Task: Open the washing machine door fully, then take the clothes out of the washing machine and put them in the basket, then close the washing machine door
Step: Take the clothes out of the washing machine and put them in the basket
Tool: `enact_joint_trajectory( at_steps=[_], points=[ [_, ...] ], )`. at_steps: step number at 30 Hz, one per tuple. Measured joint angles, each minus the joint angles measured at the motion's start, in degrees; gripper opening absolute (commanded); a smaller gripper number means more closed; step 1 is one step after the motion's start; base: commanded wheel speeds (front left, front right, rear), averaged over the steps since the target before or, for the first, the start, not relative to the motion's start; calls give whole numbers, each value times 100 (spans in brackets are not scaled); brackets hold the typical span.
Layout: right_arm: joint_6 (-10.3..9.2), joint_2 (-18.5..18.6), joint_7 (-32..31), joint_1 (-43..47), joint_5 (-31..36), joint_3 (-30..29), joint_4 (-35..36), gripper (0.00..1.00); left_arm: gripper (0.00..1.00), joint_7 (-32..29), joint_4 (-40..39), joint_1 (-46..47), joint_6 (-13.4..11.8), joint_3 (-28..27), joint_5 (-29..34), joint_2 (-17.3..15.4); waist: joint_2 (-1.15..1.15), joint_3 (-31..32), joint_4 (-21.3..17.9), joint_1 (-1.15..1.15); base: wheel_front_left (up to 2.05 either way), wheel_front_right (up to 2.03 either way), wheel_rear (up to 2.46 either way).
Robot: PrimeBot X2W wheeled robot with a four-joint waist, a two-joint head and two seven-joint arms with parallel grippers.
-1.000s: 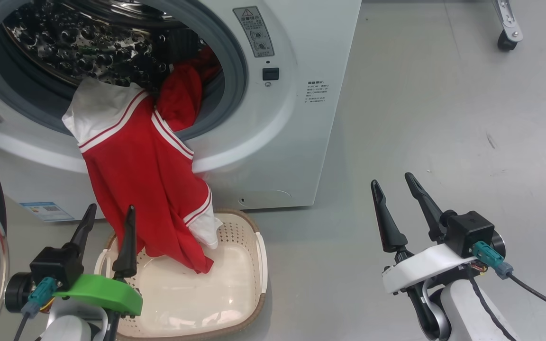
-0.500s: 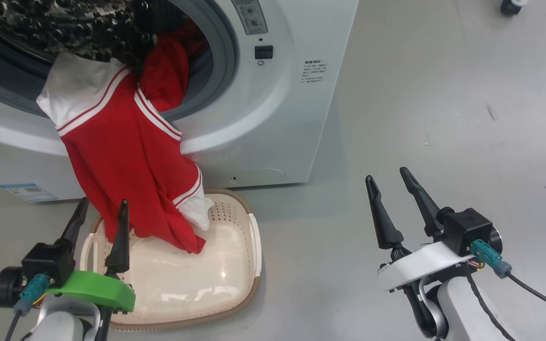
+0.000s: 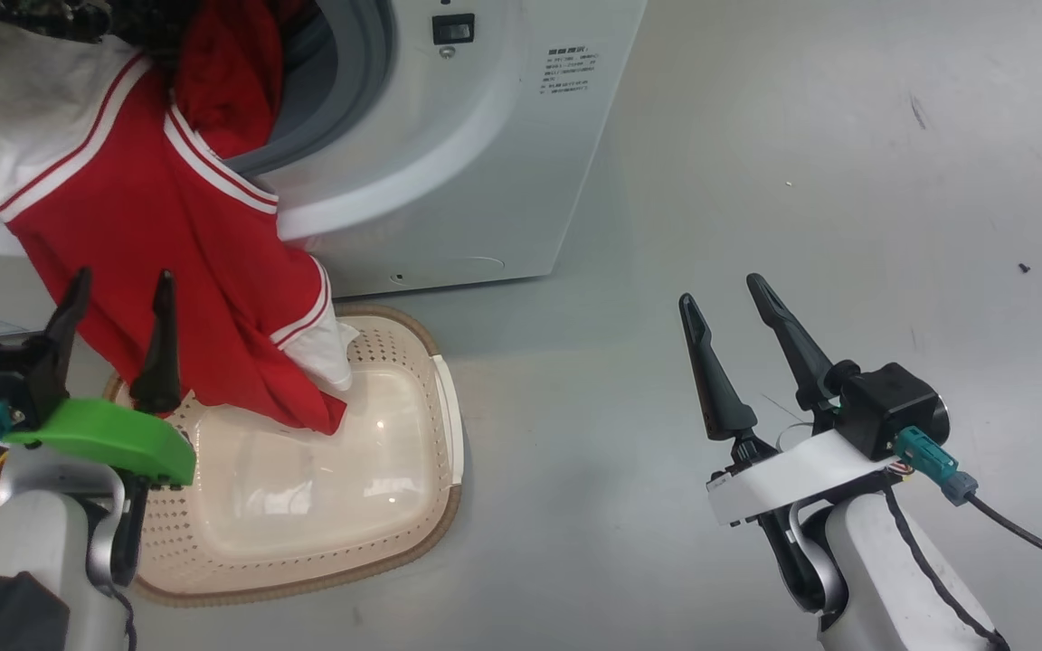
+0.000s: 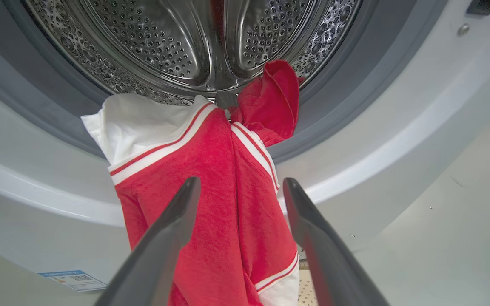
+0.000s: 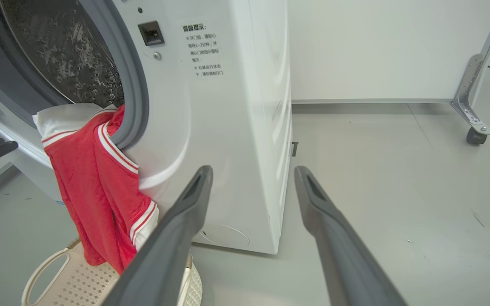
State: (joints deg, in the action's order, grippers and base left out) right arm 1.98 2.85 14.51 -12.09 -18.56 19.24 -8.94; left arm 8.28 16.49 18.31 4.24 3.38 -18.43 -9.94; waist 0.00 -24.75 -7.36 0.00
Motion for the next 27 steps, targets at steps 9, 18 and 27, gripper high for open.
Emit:
enact_joint_trajectory(
  at_steps=[9, 18, 27],
  points=[
    [-57, 2, 0, -238, -67, 78, 108, 100, 100, -509, 361, 610, -41, -144, -98, -175, 0, -429, -370, 0, 0, 0, 0],
    [-112, 0, 0, -310, -169, 153, 155, 100, 100, -985, 906, 1062, -104, -289, -282, -181, 0, -707, -676, 0, 0, 0, 0],
    [-158, -1, 0, -395, -169, 197, 178, 100, 100, -1284, 1436, 1434, -346, -505, -394, -198, 0, -869, -808, 0, 0, 0, 0]
  ],
)
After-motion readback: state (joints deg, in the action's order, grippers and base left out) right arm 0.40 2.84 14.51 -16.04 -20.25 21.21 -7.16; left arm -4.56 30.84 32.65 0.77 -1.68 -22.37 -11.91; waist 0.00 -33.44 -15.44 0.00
